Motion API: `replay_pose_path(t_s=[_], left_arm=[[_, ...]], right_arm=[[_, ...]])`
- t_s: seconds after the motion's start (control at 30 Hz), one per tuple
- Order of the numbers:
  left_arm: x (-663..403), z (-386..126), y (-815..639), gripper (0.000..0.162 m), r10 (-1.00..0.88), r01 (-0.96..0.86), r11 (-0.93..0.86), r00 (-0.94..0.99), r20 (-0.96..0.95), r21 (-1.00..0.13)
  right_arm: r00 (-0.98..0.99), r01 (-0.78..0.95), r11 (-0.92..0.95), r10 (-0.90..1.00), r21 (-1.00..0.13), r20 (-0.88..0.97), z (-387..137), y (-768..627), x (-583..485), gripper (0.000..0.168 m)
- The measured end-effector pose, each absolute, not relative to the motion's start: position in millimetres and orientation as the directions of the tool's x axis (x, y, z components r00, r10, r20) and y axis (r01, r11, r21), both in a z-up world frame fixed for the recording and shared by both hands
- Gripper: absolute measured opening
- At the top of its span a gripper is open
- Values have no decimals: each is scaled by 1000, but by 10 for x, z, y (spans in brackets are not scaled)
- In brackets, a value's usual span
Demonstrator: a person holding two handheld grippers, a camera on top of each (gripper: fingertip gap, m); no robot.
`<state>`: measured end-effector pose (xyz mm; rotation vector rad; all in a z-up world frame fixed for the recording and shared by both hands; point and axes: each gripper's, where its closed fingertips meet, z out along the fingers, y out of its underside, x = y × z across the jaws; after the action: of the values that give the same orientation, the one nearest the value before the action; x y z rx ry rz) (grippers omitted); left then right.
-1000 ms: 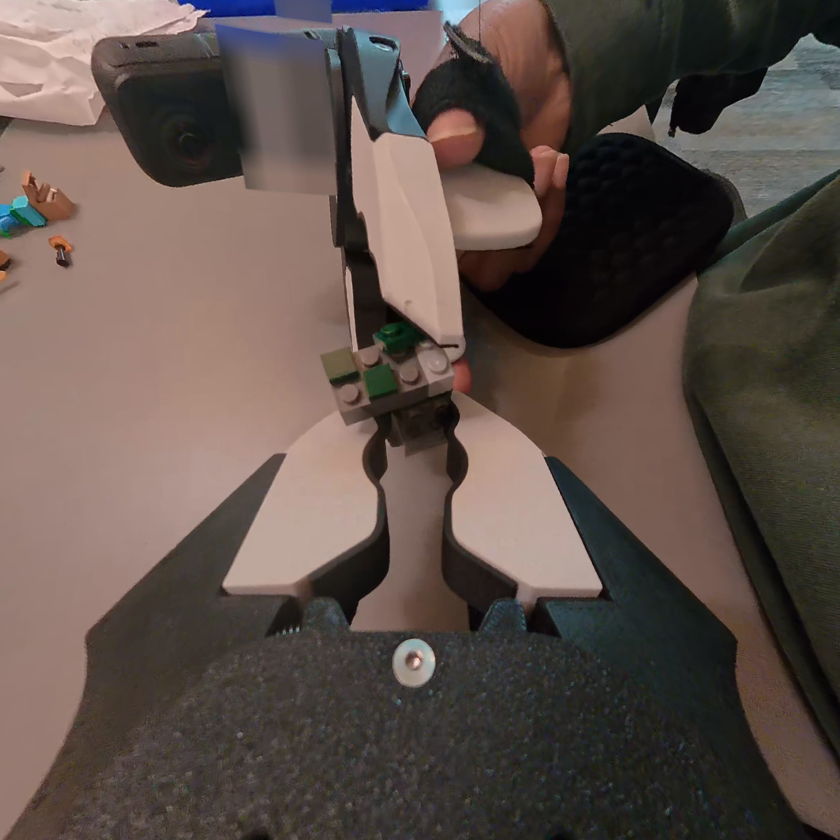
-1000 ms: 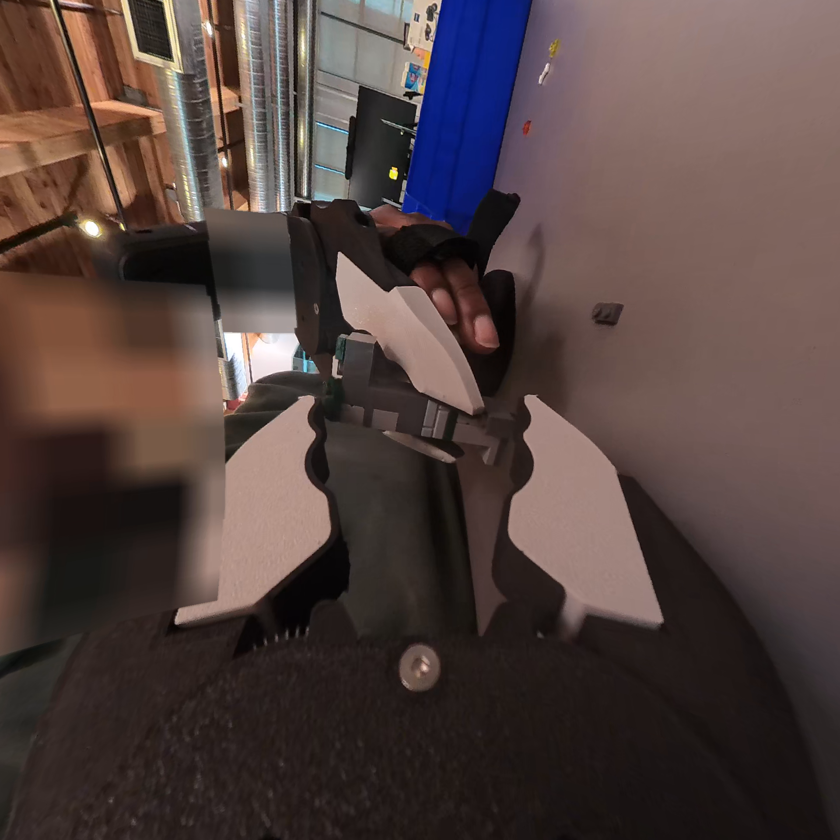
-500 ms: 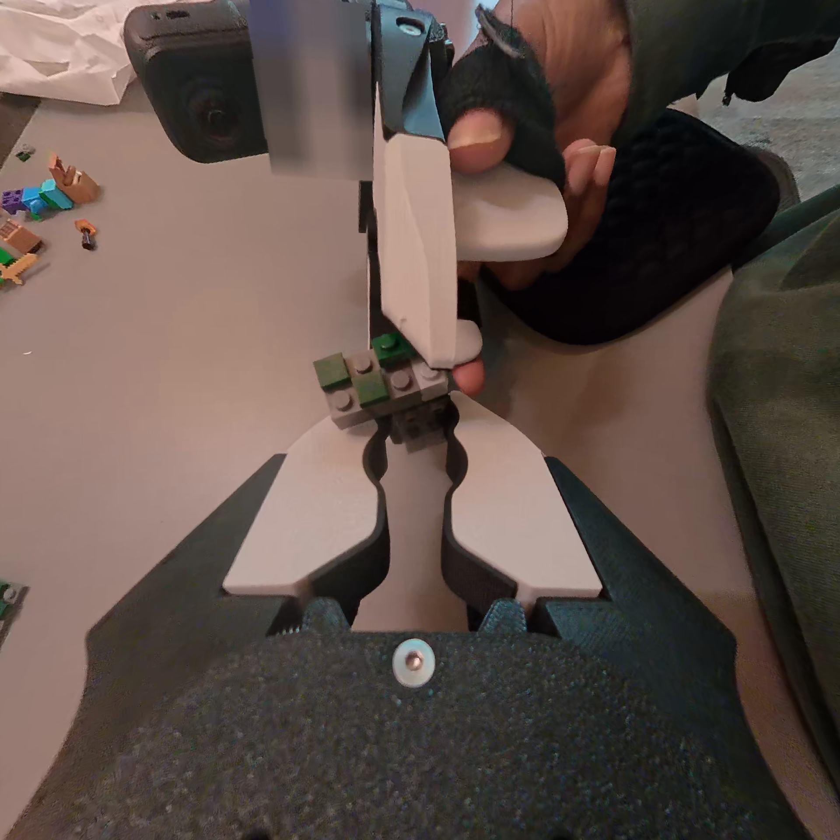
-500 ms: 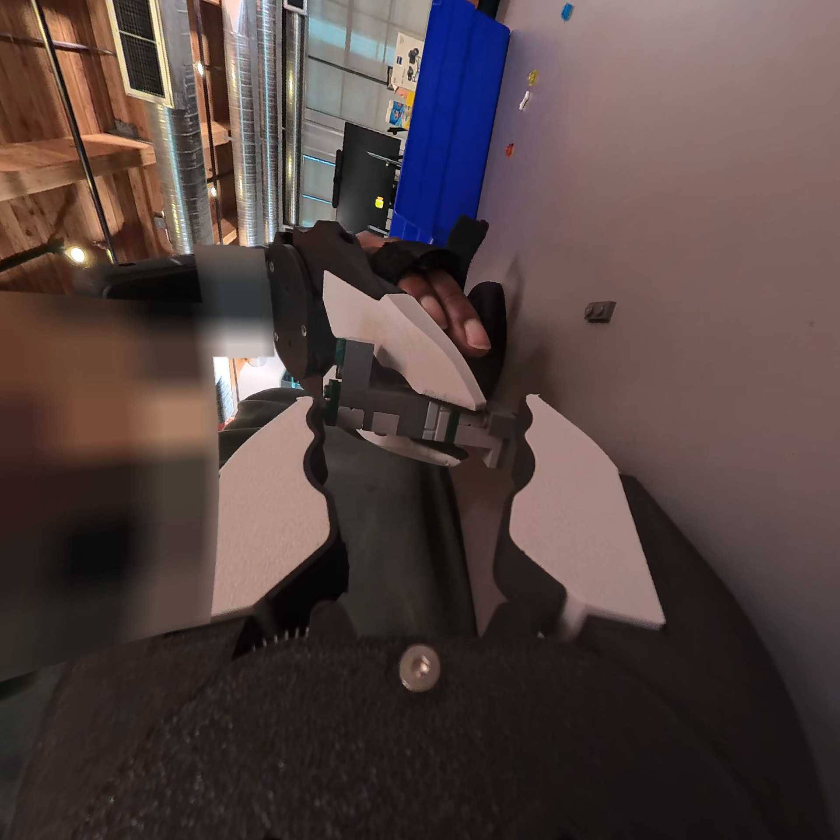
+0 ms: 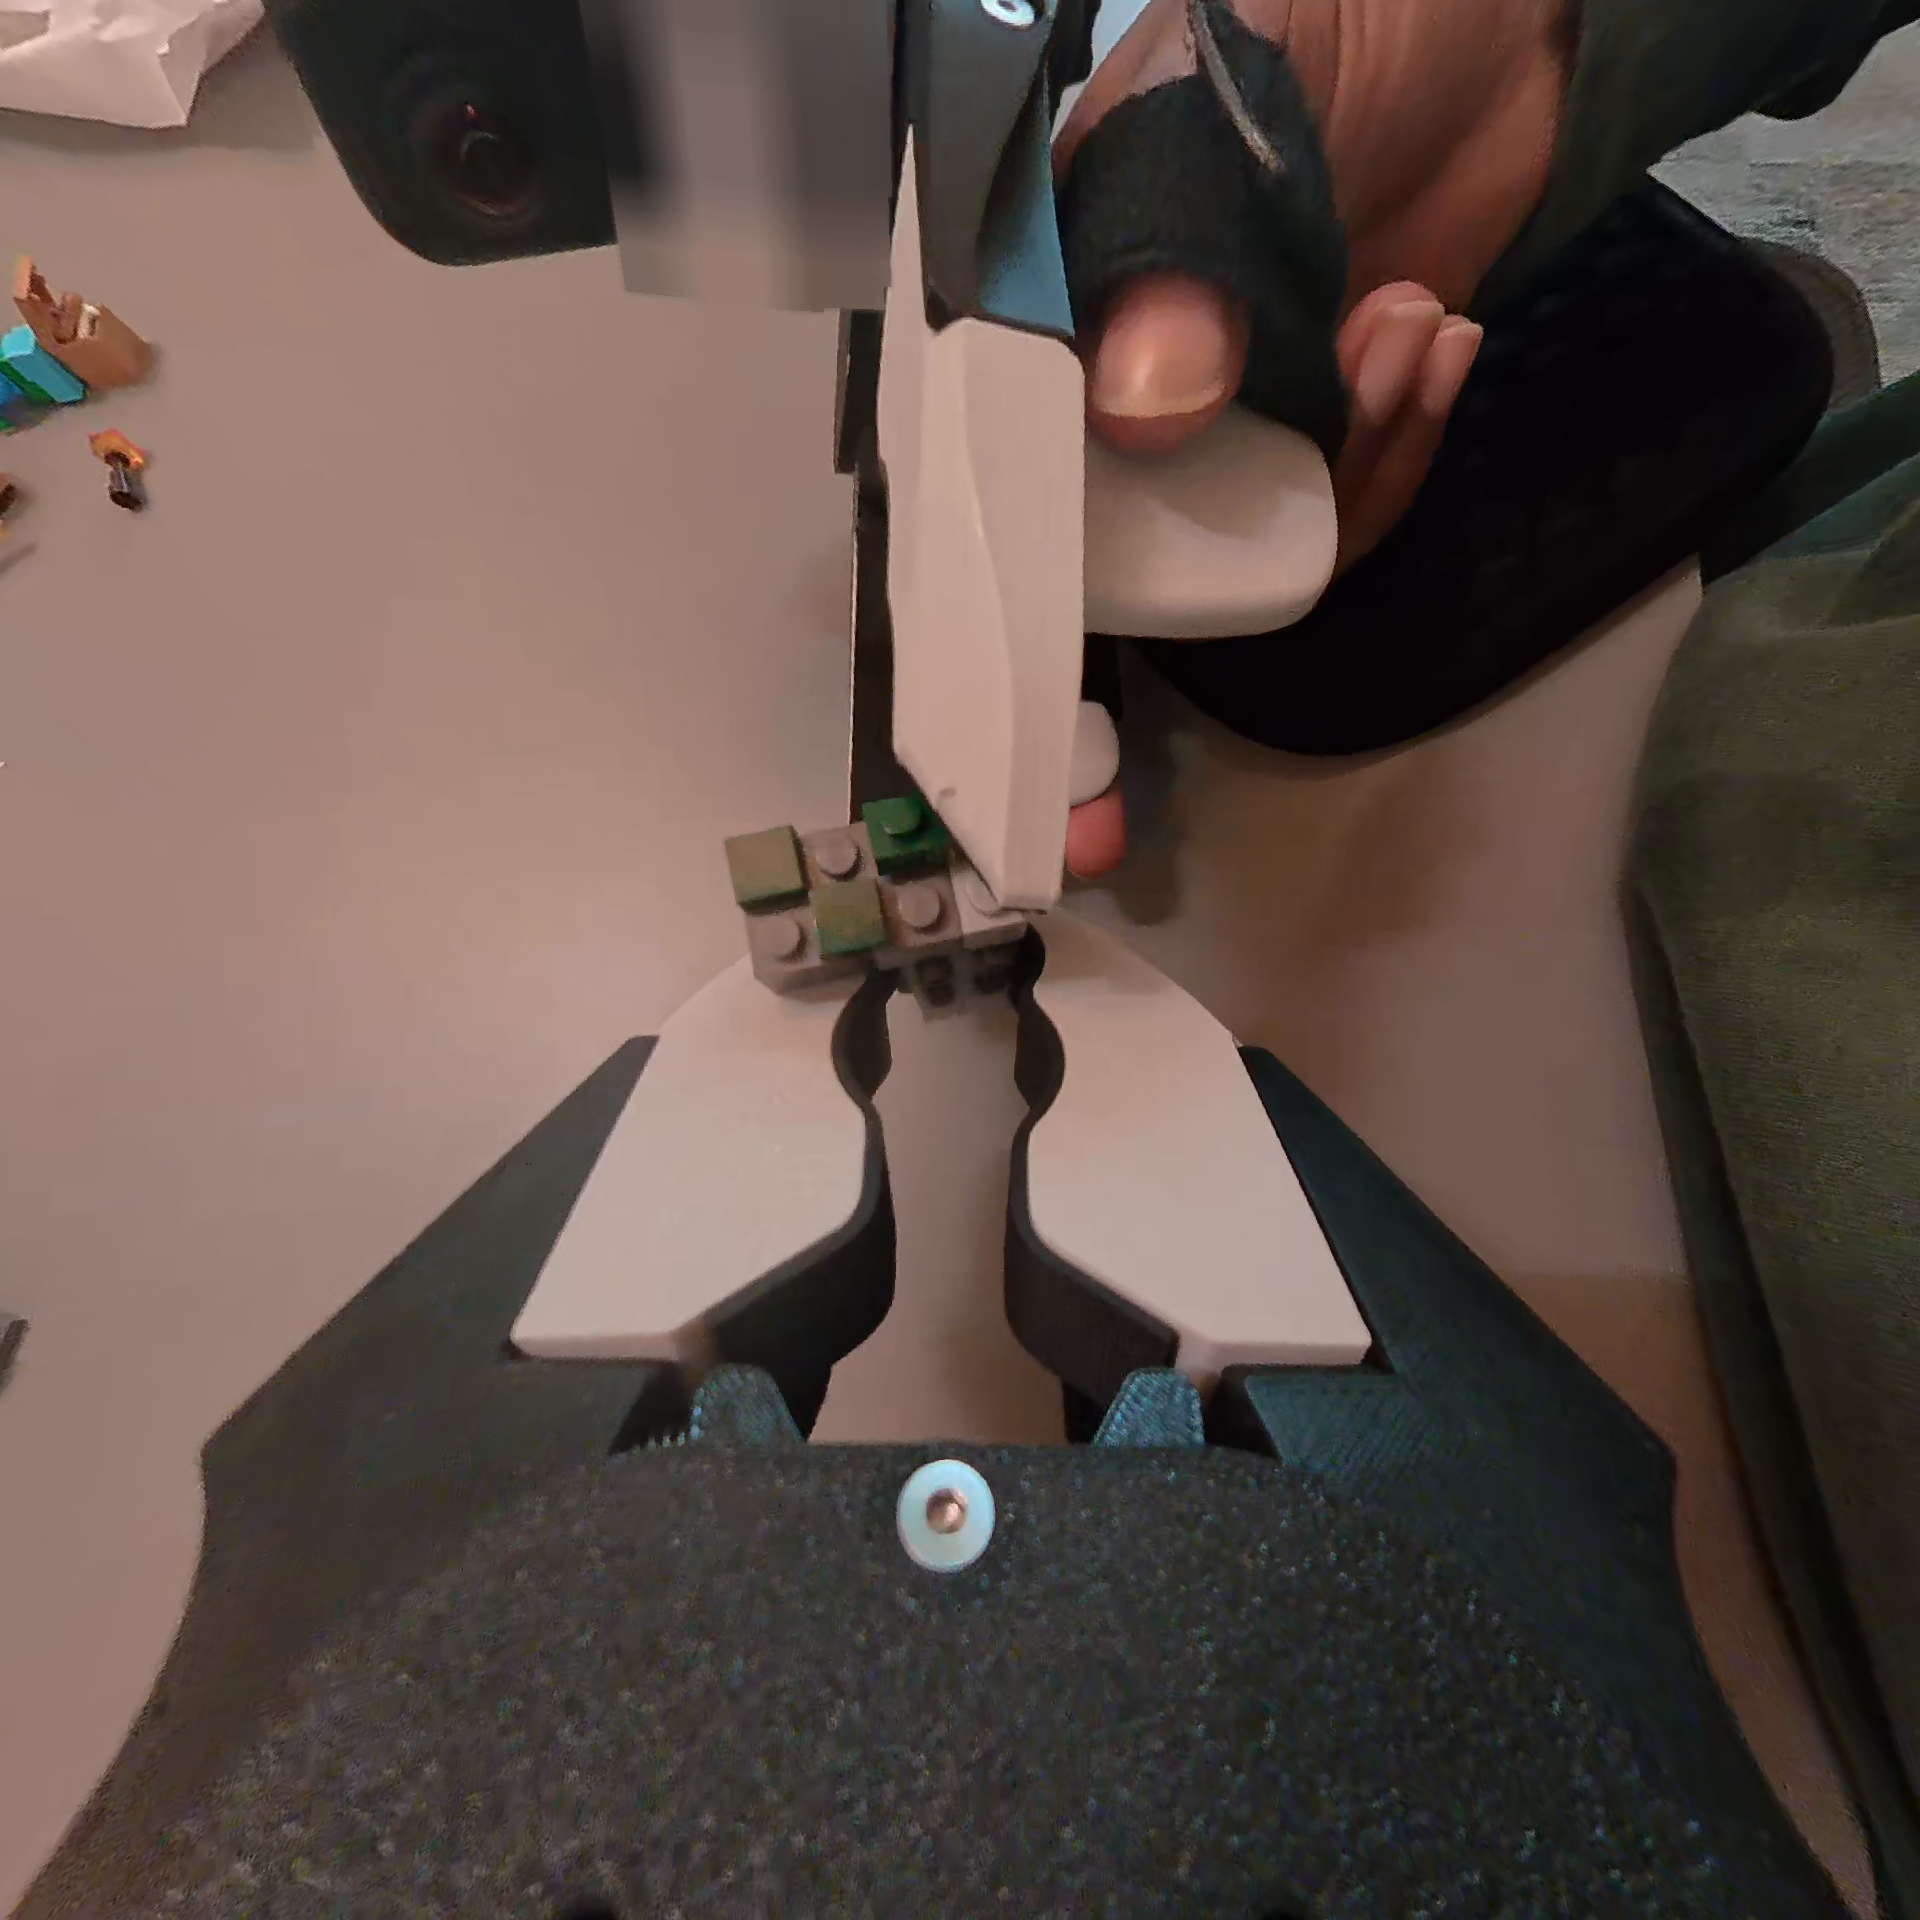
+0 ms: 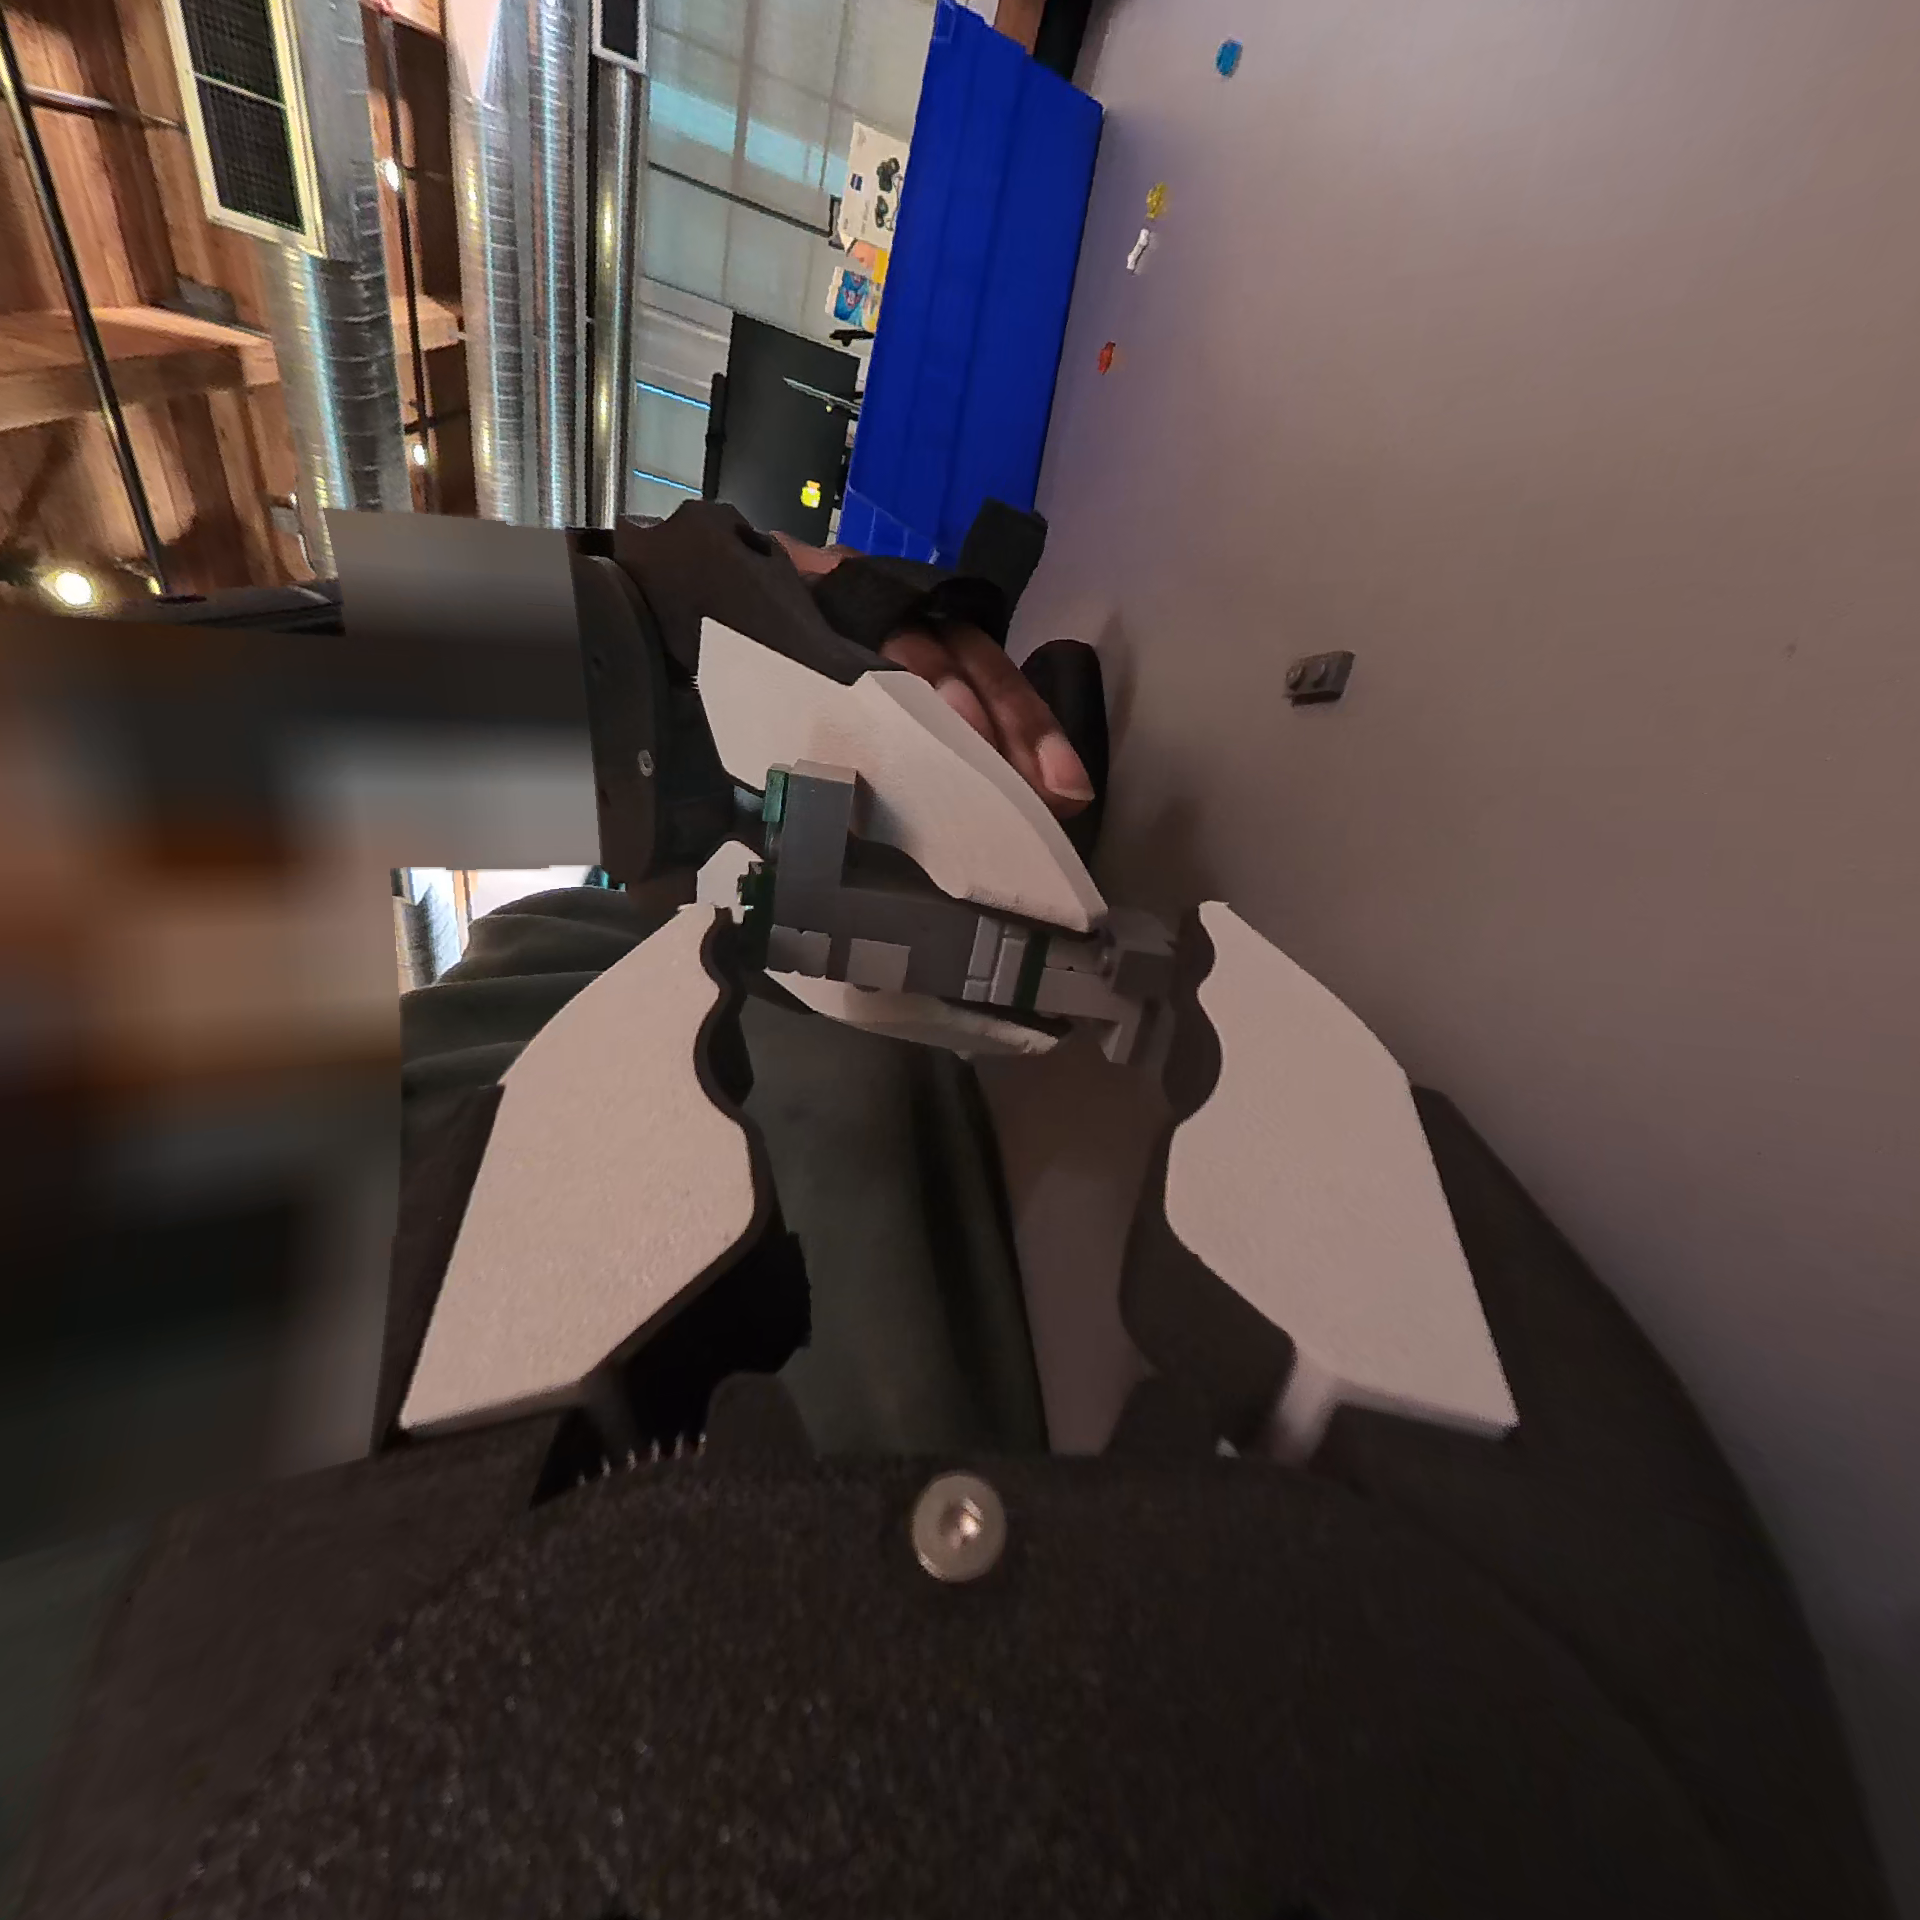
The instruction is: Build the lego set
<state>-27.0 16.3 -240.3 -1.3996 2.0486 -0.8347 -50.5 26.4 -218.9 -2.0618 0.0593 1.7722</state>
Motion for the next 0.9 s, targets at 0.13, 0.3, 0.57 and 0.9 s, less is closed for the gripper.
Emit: replay_pose_path(t_s=[0.13,0.3,0.57,0.9], left_arm=[[-264,-2416,160,19,-942,-626,270,-329,-67,-732],[-251,-2410,170,19,-939,-614,279,-334,-77,-739],[-257,-2408,182,19,-937,-614,291,-337,-90,-734],[-263,-2408,183,19,-939,-616,286,-334,-86,-734]], right_arm=[[214,-305,-906,235,-294,-948,-2209,260,-501,79],[217,-308,-904,235,-295,-948,-2196,270,-491,80],[197,-324,-905,219,-275,-955,-2178,291,-496,82],[197,-325,-903,228,-282,-954,-2185,299,-511,82]])
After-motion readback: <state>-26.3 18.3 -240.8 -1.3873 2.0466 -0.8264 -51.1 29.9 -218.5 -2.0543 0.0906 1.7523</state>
